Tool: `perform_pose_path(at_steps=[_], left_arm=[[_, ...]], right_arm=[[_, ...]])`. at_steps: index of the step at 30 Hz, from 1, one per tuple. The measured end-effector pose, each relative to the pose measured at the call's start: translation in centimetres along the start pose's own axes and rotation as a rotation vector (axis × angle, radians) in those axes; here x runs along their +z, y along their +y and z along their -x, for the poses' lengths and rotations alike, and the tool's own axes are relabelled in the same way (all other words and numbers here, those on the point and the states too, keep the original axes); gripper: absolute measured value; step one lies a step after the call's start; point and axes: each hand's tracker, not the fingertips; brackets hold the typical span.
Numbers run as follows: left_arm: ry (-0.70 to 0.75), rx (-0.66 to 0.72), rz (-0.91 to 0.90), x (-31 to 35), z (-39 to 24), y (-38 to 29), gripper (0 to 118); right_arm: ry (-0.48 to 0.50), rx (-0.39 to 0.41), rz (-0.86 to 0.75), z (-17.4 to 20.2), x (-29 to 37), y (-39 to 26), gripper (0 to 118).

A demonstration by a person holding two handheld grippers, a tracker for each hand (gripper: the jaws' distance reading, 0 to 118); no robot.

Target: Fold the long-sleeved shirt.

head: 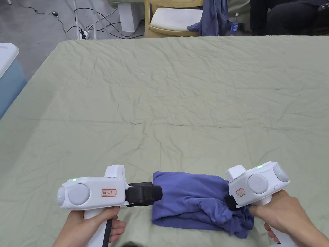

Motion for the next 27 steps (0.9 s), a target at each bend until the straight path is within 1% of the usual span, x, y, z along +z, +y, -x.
perform_pose_path(at_steps=[1, 3, 5, 6, 8, 10, 13, 14, 15, 18, 21, 24, 25, 26, 27], left_arm=[[-0.041, 0.032, 0.024, -0.8, 0.9, 0.5, 113], [-0.203, 0.141, 0.091, -2.9, 3.6, 1.6, 113], [-0.198, 0.213, 0.123, -4.7, 5.5, 2.3, 113], [-0.184, 0.226, 0.144, -5.5, 6.2, 2.6, 113], [-0.230, 0.189, 0.189, -6.6, 7.3, 2.8, 114], [-0.316, 0.171, 0.160, -6.6, 7.7, 3.0, 114], [-0.333, 0.155, 0.158, -6.8, 7.6, 3.0, 114], [-0.340, 0.146, 0.162, -7.2, 7.4, 3.0, 115], [-0.394, 0.126, 0.153, -7.7, 7.1, 2.9, 115], [-0.453, 0.096, 0.185, -10.0, 5.3, 3.0, 115], [-0.445, 0.054, 0.206, -12.1, 3.2, 3.0, 117], [-0.456, 0.060, 0.203, -12.5, 2.9, 2.9, 118], [-0.452, 0.057, 0.204, -12.4, 3.0, 3.0, 118], [-0.447, 0.055, 0.201, -12.2, 3.0, 2.9, 114], [-0.415, 0.055, 0.198, -12.0, 2.9, 2.9, 105]], right_arm=[[0.005, -0.004, -0.004, -0.1, -0.1, 0.0, 1], [0.013, -0.012, -0.005, -0.3, -0.3, 0.1, 1], [0.018, -0.014, -0.009, -0.3, -0.5, 0.2, 1], [0.019, -0.016, -0.012, -0.3, -0.6, 0.2, 1], [0.017, -0.015, -0.020, -0.3, -0.7, 0.0, 1], [0.014, -0.011, -0.029, -0.2, -0.7, -0.1, 1], [0.011, -0.004, -0.037, -0.1, -0.8, -0.2, 1], [0.013, -0.005, -0.040, -0.2, -0.8, -0.2, 1], [0.018, -0.007, -0.042, -0.3, -0.9, -0.3, 1], [0.035, -0.027, -0.050, -0.6, -0.9, -0.3, 2], [0.044, -0.041, -0.058, -0.8, -1.0, -0.5, 2], [0.048, -0.044, -0.060, -0.8, -1.0, -0.5, 2], [0.049, -0.044, -0.061, -0.7, -0.9, -0.5, 2], [0.049, -0.045, -0.063, -0.7, -0.9, -0.5, 2], [0.049, -0.047, -0.066, -0.7, -1.0, -0.6, 2]])
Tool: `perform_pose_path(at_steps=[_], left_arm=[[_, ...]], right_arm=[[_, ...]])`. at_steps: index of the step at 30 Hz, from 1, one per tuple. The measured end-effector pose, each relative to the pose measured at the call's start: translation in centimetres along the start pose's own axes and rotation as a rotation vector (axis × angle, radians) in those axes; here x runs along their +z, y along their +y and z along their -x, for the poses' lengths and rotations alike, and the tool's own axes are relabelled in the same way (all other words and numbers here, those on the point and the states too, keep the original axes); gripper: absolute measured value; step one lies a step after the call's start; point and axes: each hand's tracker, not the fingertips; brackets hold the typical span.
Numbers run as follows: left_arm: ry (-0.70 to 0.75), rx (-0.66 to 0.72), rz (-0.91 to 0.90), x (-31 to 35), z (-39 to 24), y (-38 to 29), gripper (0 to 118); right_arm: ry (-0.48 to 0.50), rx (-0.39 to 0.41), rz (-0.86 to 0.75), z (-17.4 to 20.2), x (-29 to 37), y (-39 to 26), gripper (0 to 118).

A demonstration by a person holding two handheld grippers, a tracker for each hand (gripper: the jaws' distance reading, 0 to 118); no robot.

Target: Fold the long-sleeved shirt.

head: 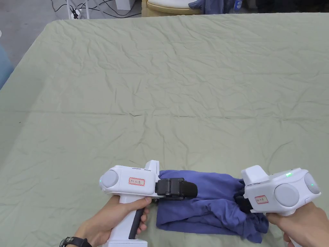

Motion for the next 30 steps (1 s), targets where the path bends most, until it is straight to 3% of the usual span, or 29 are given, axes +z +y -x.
perform_pose_path(at_steps=[1, 2, 3, 5, 12, 22, 30], left_arm=[[0.053, -0.010, 0.001, 0.3, -0.2, -0.1, 86], [0.108, -0.027, 0.003, 0.6, -0.6, -0.1, 40], [0.168, -0.031, 0.003, 0.7, -0.6, -0.2, 21], [0.165, 0.035, 0.029, 0.1, -0.3, -0.6, 21], [0.193, 0.009, -0.036, 0.0, -1.3, -1.8, 21], [0.400, -0.062, -0.040, -1.2, -5.0, -2.2, 20], [0.463, -0.103, -0.054, -1.2, -6.4, -2.5, 20]], right_arm=[[-0.001, -0.002, -0.002, 0.0, 0.0, 0.0, 2], [-0.002, -0.003, -0.004, 0.0, -0.1, 0.0, 2], [-0.004, -0.002, -0.006, 0.0, -0.1, 0.0, 2], [-0.004, -0.006, -0.014, 0.1, -0.2, 0.0, 2], [-0.038, -0.003, -0.088, 0.8, 0.8, -0.8, 1], [-0.171, -0.013, -0.523, 3.3, 12.8, -5.0, 1], [-0.165, -0.030, -0.559, 5.0, 16.8, -8.6, 1]])
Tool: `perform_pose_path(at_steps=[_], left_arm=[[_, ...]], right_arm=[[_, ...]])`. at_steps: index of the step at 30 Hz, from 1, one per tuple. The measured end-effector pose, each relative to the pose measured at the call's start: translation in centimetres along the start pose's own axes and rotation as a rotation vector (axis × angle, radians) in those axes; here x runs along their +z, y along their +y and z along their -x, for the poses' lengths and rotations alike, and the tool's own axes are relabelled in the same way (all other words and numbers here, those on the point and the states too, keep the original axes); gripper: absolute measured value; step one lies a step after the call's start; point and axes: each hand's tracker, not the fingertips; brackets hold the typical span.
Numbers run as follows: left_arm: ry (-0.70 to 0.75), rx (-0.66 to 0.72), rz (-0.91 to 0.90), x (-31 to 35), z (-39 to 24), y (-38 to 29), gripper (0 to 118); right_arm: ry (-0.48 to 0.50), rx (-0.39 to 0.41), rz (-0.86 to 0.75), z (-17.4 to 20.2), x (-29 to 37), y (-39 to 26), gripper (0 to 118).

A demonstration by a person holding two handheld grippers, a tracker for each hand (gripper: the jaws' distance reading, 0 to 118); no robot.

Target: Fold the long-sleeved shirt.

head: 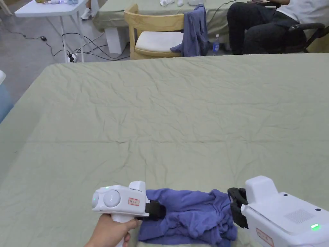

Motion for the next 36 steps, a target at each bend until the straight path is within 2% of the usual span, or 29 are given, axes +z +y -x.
perform_pose_path(at_steps=[6, 13, 29, 36], left_arm=[[0.016, -0.042, -0.011, 1.9, 0.0, 0.4, 19], [0.054, -0.025, -0.017, 5.8, 4.8, 0.5, 19], [0.398, 0.029, 0.012, 21.8, 23.8, 1.5, 19], [0.490, 0.078, 0.016, 26.8, 29.5, 1.3, 19]], right_arm=[[0.030, 0.018, 0.002, 1.7, -0.7, 0.6, 1], [0.095, 0.064, 0.013, 5.8, -3.0, 2.8, 1], [0.383, 0.213, 0.052, 21.8, -11.7, 8.5, 1], [0.455, 0.244, 0.055, 26.5, -13.8, 10.1, 1]])
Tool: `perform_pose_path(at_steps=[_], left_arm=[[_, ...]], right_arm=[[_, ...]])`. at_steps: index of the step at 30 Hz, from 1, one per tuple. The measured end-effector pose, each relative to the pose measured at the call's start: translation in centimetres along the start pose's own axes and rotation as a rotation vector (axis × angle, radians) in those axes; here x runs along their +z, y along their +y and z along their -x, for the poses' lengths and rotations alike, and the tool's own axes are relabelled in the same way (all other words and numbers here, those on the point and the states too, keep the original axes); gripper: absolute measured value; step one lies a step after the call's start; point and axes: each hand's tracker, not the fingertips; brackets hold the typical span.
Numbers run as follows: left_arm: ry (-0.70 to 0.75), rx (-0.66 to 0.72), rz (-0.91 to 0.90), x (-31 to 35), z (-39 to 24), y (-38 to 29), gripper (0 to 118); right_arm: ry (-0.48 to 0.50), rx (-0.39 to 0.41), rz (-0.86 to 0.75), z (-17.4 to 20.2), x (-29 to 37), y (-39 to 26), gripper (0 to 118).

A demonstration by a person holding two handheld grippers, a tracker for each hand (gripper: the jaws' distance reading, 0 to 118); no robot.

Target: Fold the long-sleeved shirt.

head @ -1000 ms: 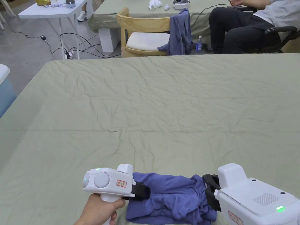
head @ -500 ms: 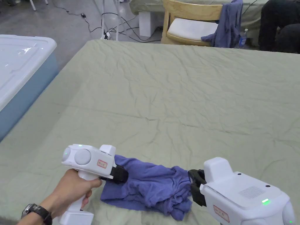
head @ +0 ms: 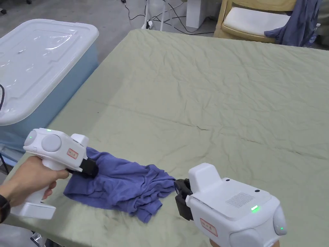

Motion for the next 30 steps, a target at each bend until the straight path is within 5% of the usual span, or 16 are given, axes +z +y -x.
perform_pose_path(at_steps=[9, 10, 12, 14, 19, 30], left_arm=[[0.040, 0.077, 0.013, -0.3, 4.2, -1.6, 23], [0.084, 0.071, -0.015, -0.2, 3.8, -1.7, 35], [0.173, 0.068, -0.008, -0.1, 3.1, -1.8, 77], [0.199, 0.034, -0.019, 0.6, 2.6, -2.2, 89], [0.341, 0.083, -0.169, 4.9, -0.9, -3.4, 89], [0.256, 0.038, -0.688, 17.1, -19.6, -8.4, 89]], right_arm=[[0.028, 0.015, 0.032, 1.0, -1.7, -0.1, 1], [0.026, 0.016, 0.035, 1.0, -1.7, -0.2, 1], [0.023, 0.013, 0.040, 0.9, -1.3, -0.4, 1], [0.019, 0.011, 0.037, 0.9, -0.6, -0.5, 1], [-0.010, -0.002, -0.003, 0.3, 2.1, -0.7, 1], [-0.195, -0.086, -0.256, -3.1, 15.0, -2.0, 1]])
